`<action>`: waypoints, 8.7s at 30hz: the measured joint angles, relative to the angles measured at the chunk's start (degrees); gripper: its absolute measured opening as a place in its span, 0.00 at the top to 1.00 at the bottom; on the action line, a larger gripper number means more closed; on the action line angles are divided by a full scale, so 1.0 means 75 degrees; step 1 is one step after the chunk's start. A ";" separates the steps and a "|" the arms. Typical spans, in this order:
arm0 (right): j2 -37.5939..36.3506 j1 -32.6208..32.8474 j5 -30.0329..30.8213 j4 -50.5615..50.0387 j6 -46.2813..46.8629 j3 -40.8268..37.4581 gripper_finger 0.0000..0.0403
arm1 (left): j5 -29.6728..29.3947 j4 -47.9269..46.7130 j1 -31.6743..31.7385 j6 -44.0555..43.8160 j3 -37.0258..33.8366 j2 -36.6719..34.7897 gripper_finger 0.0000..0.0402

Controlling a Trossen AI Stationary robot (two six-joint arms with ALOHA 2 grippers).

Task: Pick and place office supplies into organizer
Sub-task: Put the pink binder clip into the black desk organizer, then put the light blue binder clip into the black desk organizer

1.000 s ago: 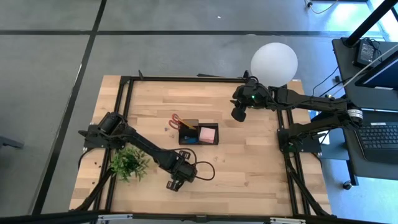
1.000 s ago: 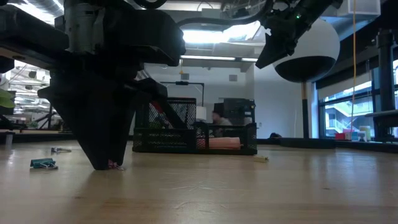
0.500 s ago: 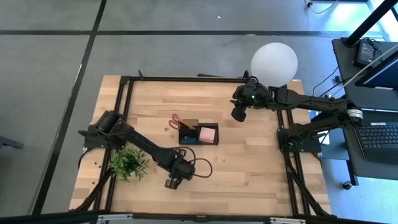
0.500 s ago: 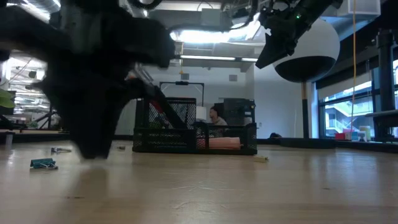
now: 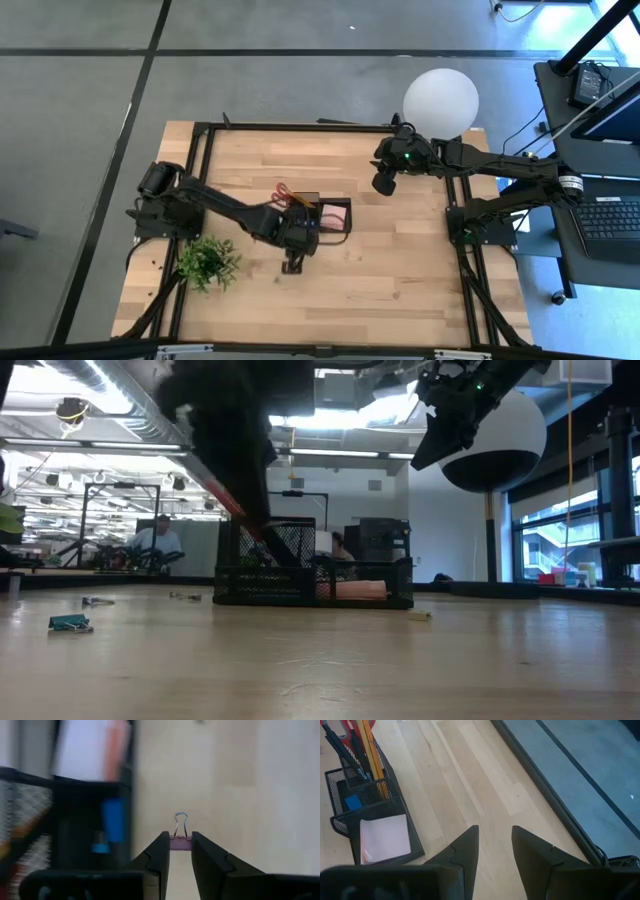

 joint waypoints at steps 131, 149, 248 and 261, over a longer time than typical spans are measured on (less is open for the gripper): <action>0.0003 -0.0009 0.0002 0.0206 -0.0151 0.0000 0.70 | 0.1824 -0.0137 -0.1679 0.0328 -0.0653 0.0711 0.52; 0.0003 -0.0007 0.0003 0.0216 -0.0176 0.0000 0.70 | 0.1721 -0.0155 -0.1696 0.0293 -0.0615 0.1081 0.57; 0.0000 -0.0008 0.0000 0.0210 -0.0186 0.0002 0.70 | -0.1648 -0.0015 0.0548 -0.0480 -0.0501 0.0090 0.84; 0.0003 -0.0006 0.0000 0.0210 -0.0192 0.0000 0.70 | -0.1449 -0.0076 0.0836 -0.0669 -0.0525 0.0090 0.81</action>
